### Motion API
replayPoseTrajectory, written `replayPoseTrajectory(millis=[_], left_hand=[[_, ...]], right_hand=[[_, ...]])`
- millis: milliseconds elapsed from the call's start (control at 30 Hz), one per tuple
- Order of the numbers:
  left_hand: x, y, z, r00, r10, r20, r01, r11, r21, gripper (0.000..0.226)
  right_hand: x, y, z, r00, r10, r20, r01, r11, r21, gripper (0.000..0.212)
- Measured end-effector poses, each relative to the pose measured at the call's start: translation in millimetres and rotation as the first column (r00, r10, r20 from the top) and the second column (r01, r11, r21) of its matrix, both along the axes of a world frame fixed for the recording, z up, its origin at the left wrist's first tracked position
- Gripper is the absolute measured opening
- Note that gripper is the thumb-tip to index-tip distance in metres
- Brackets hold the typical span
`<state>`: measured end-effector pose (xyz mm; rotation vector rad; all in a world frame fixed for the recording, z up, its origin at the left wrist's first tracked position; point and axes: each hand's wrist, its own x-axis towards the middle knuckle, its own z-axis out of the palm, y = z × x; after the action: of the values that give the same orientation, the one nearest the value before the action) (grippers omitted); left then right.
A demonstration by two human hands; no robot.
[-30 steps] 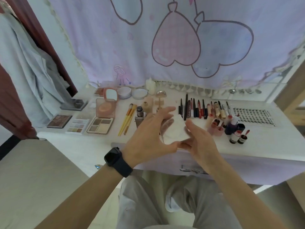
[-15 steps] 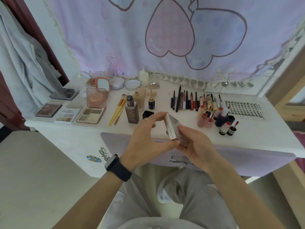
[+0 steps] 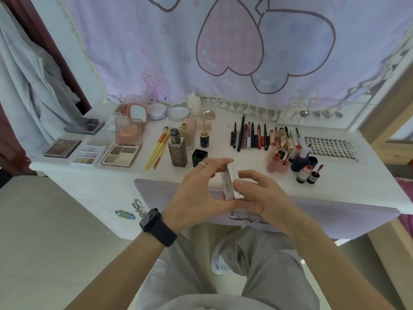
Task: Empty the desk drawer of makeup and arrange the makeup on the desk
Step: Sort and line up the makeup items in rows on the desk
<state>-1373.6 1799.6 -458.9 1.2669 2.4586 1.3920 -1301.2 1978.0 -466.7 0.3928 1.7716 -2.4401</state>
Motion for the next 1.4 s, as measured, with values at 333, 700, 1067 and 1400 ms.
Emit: replayPoseTrajectory(millis=[333,700,1067,1400], left_hand=[[1,-1,-1,0.996,0.020,0.086,-0.026,0.996,0.080,0.076],[-11,3,4,0.837,0.048,0.545,-0.185,0.962,0.199,0.064],[-19,7,11,0.424,-0.089,0.901,-0.124,0.980,0.155,0.063],[-15,7,8,0.568,-0.136,0.812,-0.130,0.959,0.251,0.054]], right_hand=[[0,0,-1,0.997,0.069,0.032,-0.063,0.986,-0.154,0.060],[-6,0,2,0.998,0.041,0.048,-0.047,0.991,0.124,0.052],[-4,7,5,0.939,0.198,-0.282,0.033,0.764,0.644,0.056],[-10,7,4,0.980,0.008,-0.201,0.098,0.855,0.510,0.045]])
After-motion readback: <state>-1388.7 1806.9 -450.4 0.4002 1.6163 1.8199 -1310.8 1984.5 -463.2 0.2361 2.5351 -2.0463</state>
